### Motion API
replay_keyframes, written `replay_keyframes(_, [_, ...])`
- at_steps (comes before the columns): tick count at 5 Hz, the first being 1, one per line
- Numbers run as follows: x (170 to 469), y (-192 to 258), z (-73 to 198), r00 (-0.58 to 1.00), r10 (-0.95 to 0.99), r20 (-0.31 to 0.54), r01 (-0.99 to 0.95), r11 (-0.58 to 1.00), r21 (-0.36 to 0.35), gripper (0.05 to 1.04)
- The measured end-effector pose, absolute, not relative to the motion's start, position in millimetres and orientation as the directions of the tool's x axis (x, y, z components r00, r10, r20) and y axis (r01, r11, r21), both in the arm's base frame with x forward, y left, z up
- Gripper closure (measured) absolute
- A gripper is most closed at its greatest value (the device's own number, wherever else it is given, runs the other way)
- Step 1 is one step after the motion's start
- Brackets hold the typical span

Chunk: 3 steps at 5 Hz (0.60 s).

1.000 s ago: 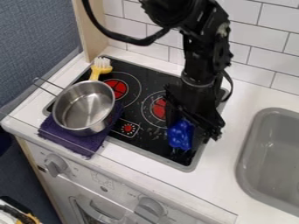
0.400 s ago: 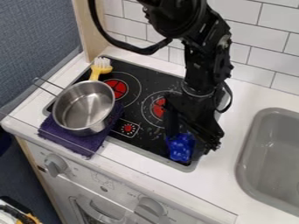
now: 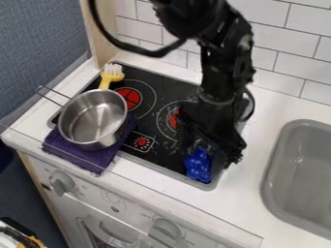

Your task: Move the blue object to the bottom right of the stove

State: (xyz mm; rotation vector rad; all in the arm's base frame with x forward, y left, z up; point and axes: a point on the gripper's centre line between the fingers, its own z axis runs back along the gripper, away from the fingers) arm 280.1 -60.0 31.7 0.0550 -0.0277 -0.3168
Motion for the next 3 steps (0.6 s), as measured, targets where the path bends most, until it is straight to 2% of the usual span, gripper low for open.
replay_keyframes(1, [282,-59,62,0.964,-0.223,0.141,0.221,0.975,0.030,0.080])
replay_keyframes(2, [282,-59,79,0.969,-0.162,0.189,0.163,0.987,0.014,0.080])
replay_keyframes(3, [277,-53,80,0.979,-0.134,0.155,0.128,0.991,0.044,0.081])
